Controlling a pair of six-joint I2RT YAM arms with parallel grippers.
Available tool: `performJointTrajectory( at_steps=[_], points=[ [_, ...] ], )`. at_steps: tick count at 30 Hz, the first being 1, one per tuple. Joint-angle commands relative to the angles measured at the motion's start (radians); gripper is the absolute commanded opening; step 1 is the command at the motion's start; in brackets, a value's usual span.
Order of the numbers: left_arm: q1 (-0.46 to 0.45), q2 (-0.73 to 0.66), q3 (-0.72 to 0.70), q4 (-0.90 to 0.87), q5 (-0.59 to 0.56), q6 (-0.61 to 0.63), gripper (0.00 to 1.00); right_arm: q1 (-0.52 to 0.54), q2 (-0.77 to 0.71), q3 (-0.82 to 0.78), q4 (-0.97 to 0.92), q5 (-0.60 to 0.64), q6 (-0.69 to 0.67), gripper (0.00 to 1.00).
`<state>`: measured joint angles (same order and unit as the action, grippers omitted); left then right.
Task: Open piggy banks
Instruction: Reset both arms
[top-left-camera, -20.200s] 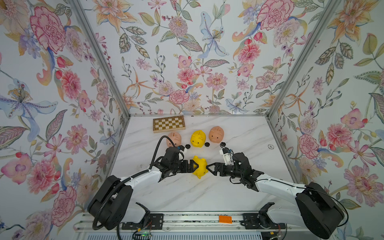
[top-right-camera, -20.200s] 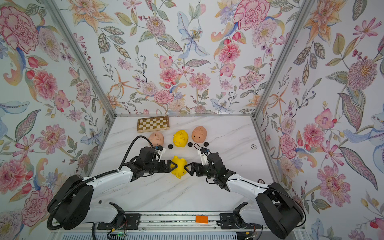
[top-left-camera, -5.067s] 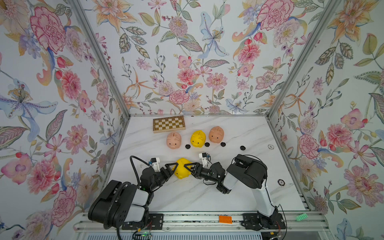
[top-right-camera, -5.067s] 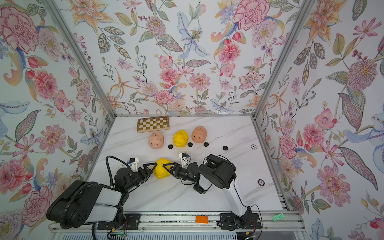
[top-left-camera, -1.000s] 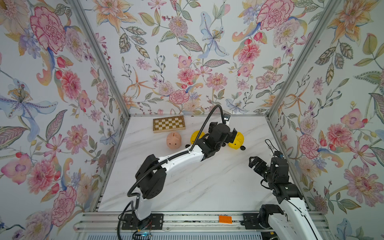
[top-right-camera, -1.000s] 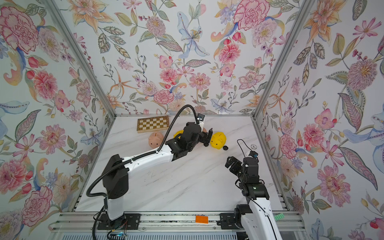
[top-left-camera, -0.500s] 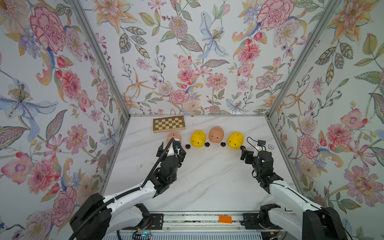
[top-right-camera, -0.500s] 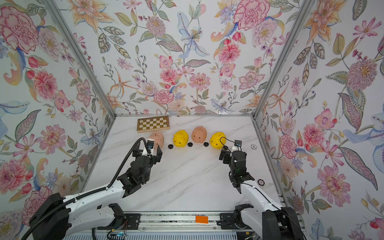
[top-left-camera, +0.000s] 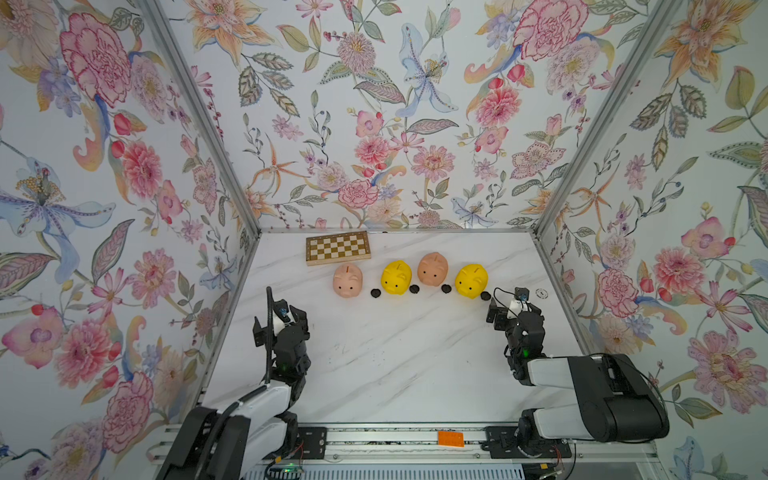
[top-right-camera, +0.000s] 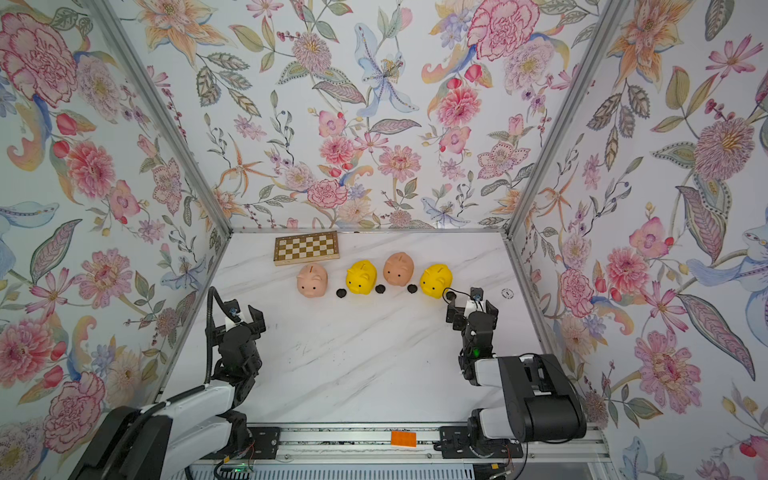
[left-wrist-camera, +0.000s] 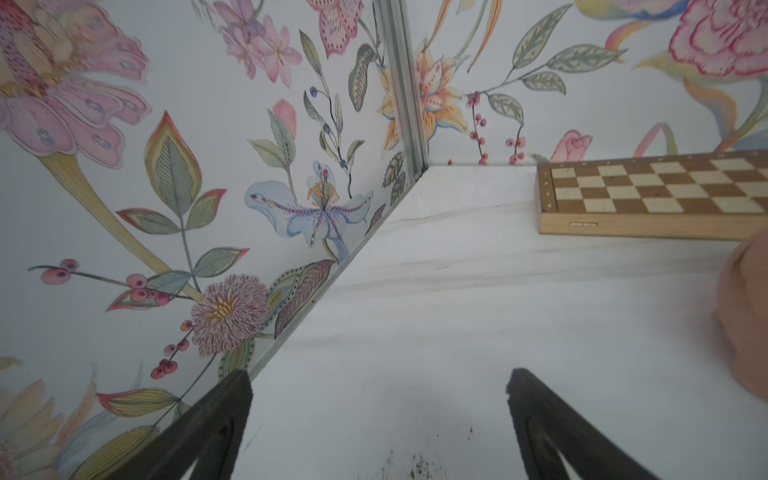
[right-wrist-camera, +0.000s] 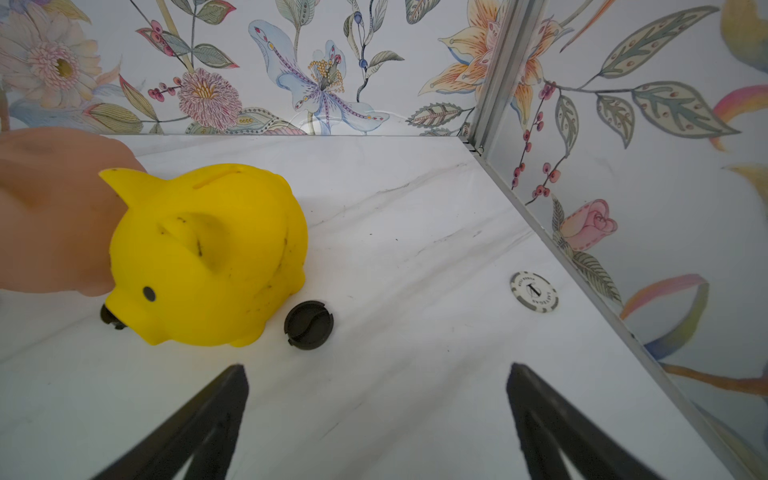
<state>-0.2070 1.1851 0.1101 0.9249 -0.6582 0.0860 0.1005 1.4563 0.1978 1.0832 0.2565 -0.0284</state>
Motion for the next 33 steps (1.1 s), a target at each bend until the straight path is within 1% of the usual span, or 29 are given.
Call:
performJointTrajectory(
  at_steps=[1,2,4,5,6,7,9,10,11,12,13,14,16,17,19,21,22,25,33],
  points=[
    [0.036,0.122,0.018,0.296,0.144,-0.017,0.99,-0.013,0.025,-0.019,0.202,0.071,0.0,0.99],
    [0.042,0.172,0.029,0.346,0.149,-0.015,0.99,-0.027,0.027,-0.024,0.209,0.046,0.013,0.99],
    [0.054,0.281,0.052,0.447,0.212,0.02,0.99,-0.071,0.052,-0.04,0.243,-0.039,0.038,0.99],
    [0.057,0.323,0.075,0.441,0.215,0.014,0.99,-0.081,0.083,-0.038,0.264,-0.072,0.037,0.99],
    [0.064,0.365,0.092,0.46,0.23,0.025,0.99,-0.077,0.124,-0.031,0.32,-0.078,0.022,0.99],
    [0.075,0.35,0.099,0.412,0.259,0.003,0.99,-0.075,0.126,-0.03,0.312,-0.062,0.027,0.99],
    [0.132,0.31,0.116,0.273,0.344,-0.069,0.99,-0.091,0.078,0.005,0.171,-0.089,0.045,0.99],
    [0.158,0.343,0.116,0.295,0.37,-0.087,0.99,-0.103,0.082,0.032,0.131,-0.099,0.056,0.99],
    [0.172,0.401,0.112,0.398,0.387,-0.081,0.99,-0.11,0.096,0.062,0.102,-0.096,0.069,0.99],
    [0.175,0.408,0.122,0.385,0.403,-0.08,0.99,-0.133,0.097,0.083,0.059,-0.123,0.087,0.99],
    [0.178,0.361,0.161,0.251,0.417,-0.092,0.99,-0.151,0.087,0.109,-0.008,-0.105,0.118,0.99],
    [0.174,0.342,0.181,0.191,0.418,-0.087,0.99,-0.164,0.085,0.114,-0.024,-0.121,0.134,0.99],
    [0.17,0.397,0.152,0.33,0.414,-0.065,0.99,-0.167,0.091,0.109,-0.001,-0.117,0.133,0.99],
    [0.168,0.401,0.148,0.347,0.408,-0.065,0.99,-0.164,0.09,0.109,-0.003,-0.114,0.132,0.99],
    [0.167,0.394,0.16,0.302,0.412,-0.067,0.99,-0.162,0.09,0.107,0.001,-0.108,0.13,0.99],
    [0.152,0.394,0.157,0.311,0.414,-0.046,0.99,-0.153,0.088,0.102,0.007,-0.088,0.126,0.99],
    [0.15,0.4,0.159,0.317,0.435,-0.033,0.99,-0.142,0.088,0.098,0.016,-0.065,0.121,0.99],
    [0.15,0.401,0.164,0.308,0.446,-0.032,0.99,-0.122,0.093,0.086,0.048,-0.019,0.111,0.99],
    [0.155,0.396,0.166,0.298,0.459,-0.035,0.99,-0.119,0.093,0.082,0.055,-0.01,0.109,0.99]
  ],
)
